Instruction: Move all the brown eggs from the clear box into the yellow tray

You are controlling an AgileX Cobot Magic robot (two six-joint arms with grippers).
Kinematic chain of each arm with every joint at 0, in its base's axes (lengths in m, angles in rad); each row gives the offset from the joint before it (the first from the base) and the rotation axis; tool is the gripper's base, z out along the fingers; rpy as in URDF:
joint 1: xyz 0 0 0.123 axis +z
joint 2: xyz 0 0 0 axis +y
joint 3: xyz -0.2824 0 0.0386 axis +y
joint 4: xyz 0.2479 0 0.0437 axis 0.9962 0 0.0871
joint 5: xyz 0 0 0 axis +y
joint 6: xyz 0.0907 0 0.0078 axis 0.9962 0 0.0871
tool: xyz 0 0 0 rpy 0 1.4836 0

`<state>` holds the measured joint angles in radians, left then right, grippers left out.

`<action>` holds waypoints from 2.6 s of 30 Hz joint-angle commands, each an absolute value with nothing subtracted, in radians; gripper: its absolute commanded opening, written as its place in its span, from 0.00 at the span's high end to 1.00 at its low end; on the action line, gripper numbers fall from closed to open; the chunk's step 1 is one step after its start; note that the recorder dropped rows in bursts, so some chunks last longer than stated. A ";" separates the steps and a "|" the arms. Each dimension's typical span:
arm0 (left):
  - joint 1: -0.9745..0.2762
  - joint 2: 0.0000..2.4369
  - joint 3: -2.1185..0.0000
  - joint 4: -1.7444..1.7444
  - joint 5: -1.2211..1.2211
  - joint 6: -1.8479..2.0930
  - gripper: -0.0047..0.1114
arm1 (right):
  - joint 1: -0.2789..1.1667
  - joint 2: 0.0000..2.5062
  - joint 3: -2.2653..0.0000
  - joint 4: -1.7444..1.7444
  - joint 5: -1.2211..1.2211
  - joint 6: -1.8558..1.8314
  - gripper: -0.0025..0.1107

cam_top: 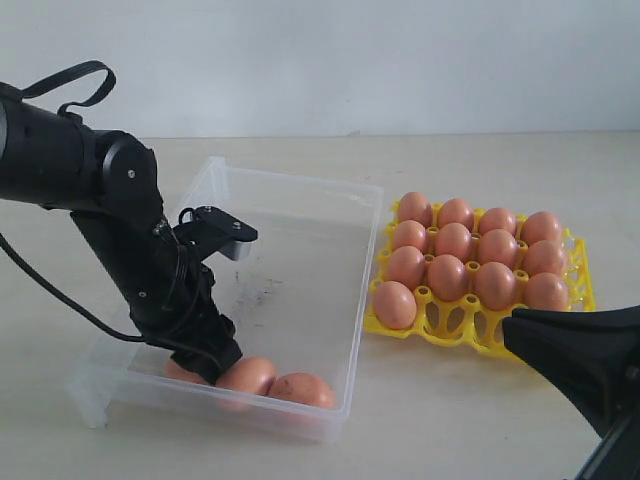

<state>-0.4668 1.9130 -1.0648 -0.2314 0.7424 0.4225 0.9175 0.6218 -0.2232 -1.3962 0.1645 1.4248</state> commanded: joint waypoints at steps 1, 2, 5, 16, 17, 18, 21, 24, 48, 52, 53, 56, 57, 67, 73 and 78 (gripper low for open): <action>-0.474 1.914 -1.072 -0.228 0.719 0.397 0.54 | 0.918 0.617 -0.220 -1.393 0.165 1.422 0.98; -0.474 1.914 -1.072 -0.228 0.710 0.397 0.60 | 0.918 0.617 -0.220 -1.393 0.165 1.422 0.98; -0.474 1.914 -1.072 -0.228 0.704 0.397 0.86 | 0.918 0.617 -0.220 -1.393 0.165 1.422 0.98; -0.535 1.783 -1.105 -0.952 0.255 1.027 0.93 | 0.918 0.617 -0.219 -1.395 0.195 1.422 0.98; -0.558 1.787 -1.105 -1.113 0.259 1.192 0.93 | 0.918 0.617 -0.219 -1.395 0.195 1.422 0.98; -0.575 1.795 -1.105 -1.287 0.279 1.363 0.93 | 0.918 0.617 -0.219 -1.395 0.195 1.422 0.98; -0.603 1.832 -1.100 -1.744 0.548 1.888 0.93 | 0.918 0.617 -0.219 -1.395 0.207 1.422 0.98; -0.609 1.894 -1.118 -1.744 0.759 1.997 0.93 | 0.918 0.617 -0.219 -1.395 0.217 1.422 0.98; -0.675 2.153 -1.384 -1.744 0.755 2.132 0.93 | 0.918 0.617 -0.219 -1.395 0.217 1.422 0.98; -0.675 2.137 -1.418 -1.744 0.656 2.129 0.93 | 0.918 0.617 -0.219 -1.395 0.217 1.422 0.98; -0.675 2.126 -1.423 -1.744 0.612 2.119 0.93 | 0.918 0.617 -0.219 -1.395 0.217 1.422 0.98; -0.675 2.049 -1.431 -1.744 0.433 2.102 0.93 | 0.918 0.617 -0.219 -1.395 0.210 1.422 0.98; -0.675 2.024 -1.431 -1.744 0.376 2.102 0.93 | 0.918 0.617 -0.219 -1.395 0.210 1.422 0.98; -0.796 1.841 -1.429 -1.696 -0.636 2.132 0.93 | 0.918 0.617 -0.219 -1.395 0.207 1.426 0.98; -0.836 1.841 -1.372 -1.655 -0.850 2.132 0.93 | 0.918 0.617 -0.219 -1.395 0.207 1.421 0.98; -0.859 1.841 -1.250 -1.651 -0.950 2.132 0.93 | 0.918 0.617 -0.219 -1.395 0.207 1.421 0.98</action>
<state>-0.8439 1.8508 -1.3004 -1.6608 -0.9004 2.1285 0.9175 0.6218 -0.2232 -1.3962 0.2087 1.4248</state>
